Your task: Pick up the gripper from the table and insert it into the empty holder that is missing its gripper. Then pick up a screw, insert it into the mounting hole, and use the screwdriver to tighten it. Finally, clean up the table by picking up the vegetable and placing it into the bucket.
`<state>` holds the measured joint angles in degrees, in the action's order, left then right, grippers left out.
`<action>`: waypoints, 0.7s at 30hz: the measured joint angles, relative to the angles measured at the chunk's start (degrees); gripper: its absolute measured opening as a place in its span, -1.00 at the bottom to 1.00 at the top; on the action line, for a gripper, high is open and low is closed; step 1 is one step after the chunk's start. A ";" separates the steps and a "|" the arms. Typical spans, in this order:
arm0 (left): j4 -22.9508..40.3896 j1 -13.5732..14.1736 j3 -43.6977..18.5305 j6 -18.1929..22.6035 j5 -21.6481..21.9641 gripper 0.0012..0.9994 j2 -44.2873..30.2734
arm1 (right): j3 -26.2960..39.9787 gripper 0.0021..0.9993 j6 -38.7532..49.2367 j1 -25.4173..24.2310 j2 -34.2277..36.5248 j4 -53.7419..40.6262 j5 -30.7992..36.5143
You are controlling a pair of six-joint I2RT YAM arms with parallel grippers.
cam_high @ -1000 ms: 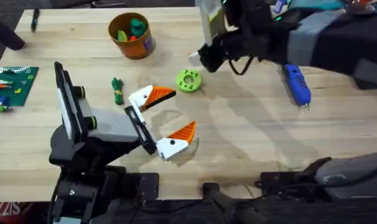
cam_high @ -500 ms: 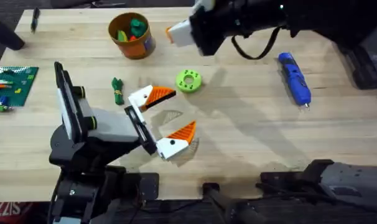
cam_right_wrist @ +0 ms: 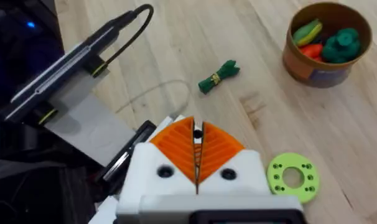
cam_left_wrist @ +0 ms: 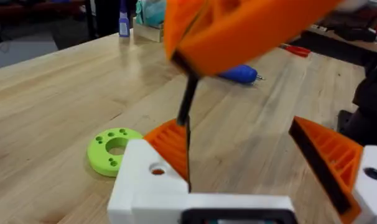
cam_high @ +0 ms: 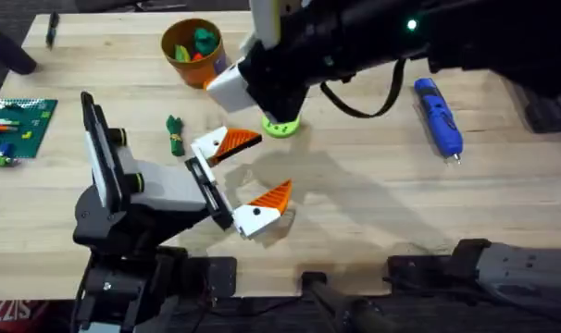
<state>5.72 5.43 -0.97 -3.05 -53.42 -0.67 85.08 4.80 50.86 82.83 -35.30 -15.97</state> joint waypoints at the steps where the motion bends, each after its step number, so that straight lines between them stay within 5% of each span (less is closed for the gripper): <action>1: 0.00 0.00 0.00 0.00 0.01 0.98 0.00 | 0.02 -0.99 -0.13 0.25 0.00 -0.25 0.00; 21: 0.00 0.00 0.00 0.00 0.01 0.98 0.00 | 0.04 -0.99 -0.52 4.60 0.24 -2.67 0.00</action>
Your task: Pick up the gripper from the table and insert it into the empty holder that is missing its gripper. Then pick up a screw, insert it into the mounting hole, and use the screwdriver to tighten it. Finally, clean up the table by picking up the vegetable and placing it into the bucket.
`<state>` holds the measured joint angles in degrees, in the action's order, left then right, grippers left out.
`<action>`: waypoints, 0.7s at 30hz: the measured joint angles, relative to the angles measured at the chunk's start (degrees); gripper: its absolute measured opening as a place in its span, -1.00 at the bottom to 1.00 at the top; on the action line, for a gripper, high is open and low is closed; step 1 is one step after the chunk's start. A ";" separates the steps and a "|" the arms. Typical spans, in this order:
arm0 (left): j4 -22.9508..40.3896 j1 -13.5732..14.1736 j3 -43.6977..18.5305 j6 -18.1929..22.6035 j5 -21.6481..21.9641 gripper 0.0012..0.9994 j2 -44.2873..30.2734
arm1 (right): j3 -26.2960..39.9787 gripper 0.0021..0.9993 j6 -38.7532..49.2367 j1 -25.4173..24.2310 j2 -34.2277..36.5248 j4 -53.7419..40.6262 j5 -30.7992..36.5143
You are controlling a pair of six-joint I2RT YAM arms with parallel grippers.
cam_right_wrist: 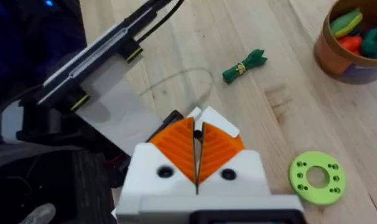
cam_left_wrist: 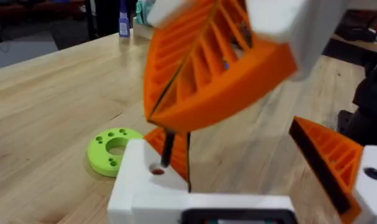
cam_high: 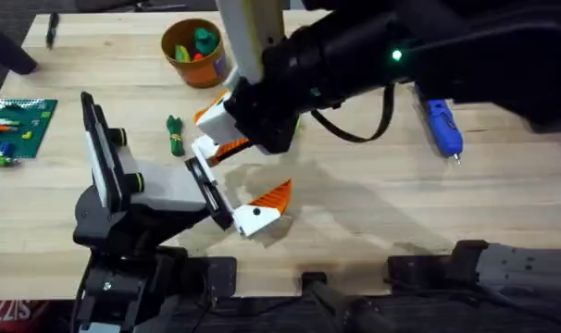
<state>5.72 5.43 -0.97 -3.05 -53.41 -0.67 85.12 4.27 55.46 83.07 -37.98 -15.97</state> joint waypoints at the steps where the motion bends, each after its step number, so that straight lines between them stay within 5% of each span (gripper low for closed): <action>1: 0.00 0.00 0.00 0.00 -0.02 0.98 0.00 | 0.02 -0.99 0.00 0.00 0.27 0.05 0.00; 21: 0.00 0.00 0.00 0.00 -0.02 0.98 0.00 | 0.17 -0.99 0.00 0.00 6.42 0.20 0.02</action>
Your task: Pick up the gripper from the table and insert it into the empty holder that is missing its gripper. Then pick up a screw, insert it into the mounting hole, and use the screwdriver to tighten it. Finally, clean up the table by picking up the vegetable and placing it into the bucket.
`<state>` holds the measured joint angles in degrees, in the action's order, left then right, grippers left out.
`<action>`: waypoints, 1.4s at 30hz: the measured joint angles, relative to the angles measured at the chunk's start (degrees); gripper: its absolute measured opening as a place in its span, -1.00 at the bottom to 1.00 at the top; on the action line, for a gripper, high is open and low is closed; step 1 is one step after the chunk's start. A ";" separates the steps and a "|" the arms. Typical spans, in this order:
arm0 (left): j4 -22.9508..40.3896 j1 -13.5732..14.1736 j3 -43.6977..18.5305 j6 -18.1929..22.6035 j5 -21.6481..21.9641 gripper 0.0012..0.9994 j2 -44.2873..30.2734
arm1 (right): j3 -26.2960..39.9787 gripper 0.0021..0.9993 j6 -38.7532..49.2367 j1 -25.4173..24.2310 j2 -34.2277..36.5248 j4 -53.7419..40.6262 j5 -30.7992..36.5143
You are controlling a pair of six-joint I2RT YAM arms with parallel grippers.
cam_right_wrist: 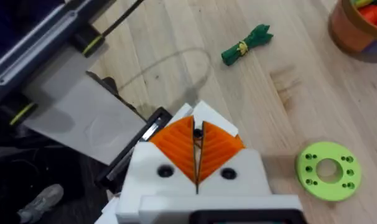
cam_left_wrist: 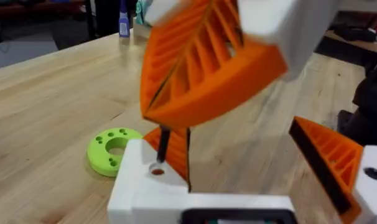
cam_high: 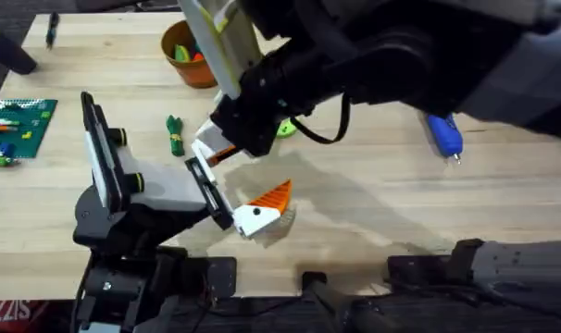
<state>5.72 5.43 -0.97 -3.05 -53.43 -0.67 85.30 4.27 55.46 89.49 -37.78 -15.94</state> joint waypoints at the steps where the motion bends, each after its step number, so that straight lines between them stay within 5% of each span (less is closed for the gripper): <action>1: 0.00 0.00 0.00 0.00 0.01 0.98 0.00 | 0.00 -0.99 0.00 0.00 0.27 0.00 0.00; 42: 0.00 0.00 0.00 0.00 0.00 0.98 0.00 | 0.04 -0.99 0.00 0.02 3.60 -0.09 1.29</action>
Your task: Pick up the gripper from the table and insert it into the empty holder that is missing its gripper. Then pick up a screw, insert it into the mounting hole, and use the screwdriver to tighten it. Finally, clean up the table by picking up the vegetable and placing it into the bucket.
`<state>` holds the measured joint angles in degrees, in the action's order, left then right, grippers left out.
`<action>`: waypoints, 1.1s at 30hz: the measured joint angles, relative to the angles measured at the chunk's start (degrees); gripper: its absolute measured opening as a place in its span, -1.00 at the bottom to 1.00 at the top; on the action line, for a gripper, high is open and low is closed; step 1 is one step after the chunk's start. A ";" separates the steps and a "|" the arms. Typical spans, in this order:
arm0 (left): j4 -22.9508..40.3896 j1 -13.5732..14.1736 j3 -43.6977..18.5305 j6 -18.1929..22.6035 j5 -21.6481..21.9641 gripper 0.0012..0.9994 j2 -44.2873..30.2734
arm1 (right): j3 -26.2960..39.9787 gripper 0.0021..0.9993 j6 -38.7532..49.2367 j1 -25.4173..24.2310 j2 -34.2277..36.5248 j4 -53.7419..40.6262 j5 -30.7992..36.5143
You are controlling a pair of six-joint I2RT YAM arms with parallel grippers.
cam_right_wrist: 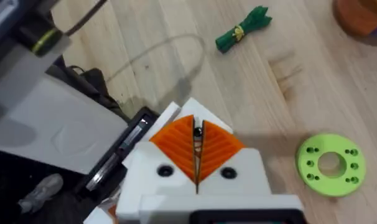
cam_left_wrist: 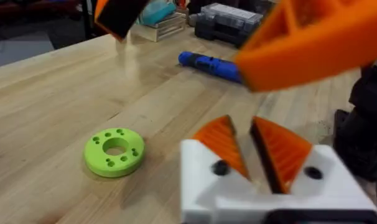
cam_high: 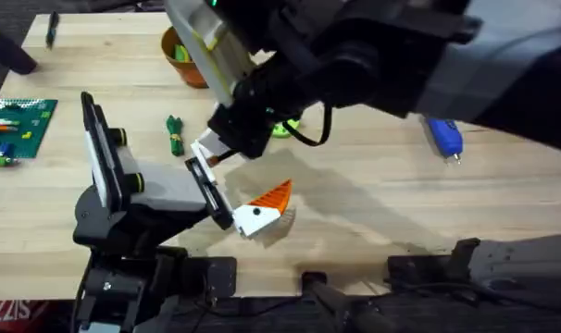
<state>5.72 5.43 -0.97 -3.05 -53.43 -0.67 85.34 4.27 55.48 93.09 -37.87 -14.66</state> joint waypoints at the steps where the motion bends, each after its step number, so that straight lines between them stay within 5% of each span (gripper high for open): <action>1: 0.01 0.00 0.00 -0.01 0.00 0.98 0.00 | 0.00 -0.99 0.02 0.00 0.35 -0.01 0.00; 7: 0.02 0.00 0.00 -0.20 -0.10 0.98 -0.02 | 0.00 -0.93 -0.02 0.00 0.52 0.03 0.00; 16: 0.02 0.00 0.00 -0.20 -0.39 0.98 -0.02 | 0.00 0.27 0.16 -0.05 0.23 0.11 0.24; 22: 0.04 0.00 0.00 -0.18 -0.59 0.99 0.00 | 0.00 0.63 -0.08 -0.35 -3.79 1.27 0.13; 23: 0.04 0.00 0.00 -0.31 -0.65 0.84 -0.01 | 0.00 0.70 -0.04 -0.54 -4.63 1.40 0.05; 28: 0.06 0.00 0.00 -0.13 -0.66 -0.62 -0.02 | 0.04 0.98 -0.50 -2.44 -6.90 0.23 0.00; 30: 0.04 0.00 0.00 0.01 -0.70 -0.94 -0.02 | 0.07 0.99 -1.08 -3.61 -7.01 -1.19 0.04; 33: 0.04 0.00 0.00 0.00 -0.78 -0.98 -0.02 | 0.07 0.99 -2.10 -6.14 -7.63 -4.95 0.99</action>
<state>5.76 5.43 -0.97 -3.05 -54.21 -0.69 85.41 2.17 49.34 85.47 -42.81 -13.66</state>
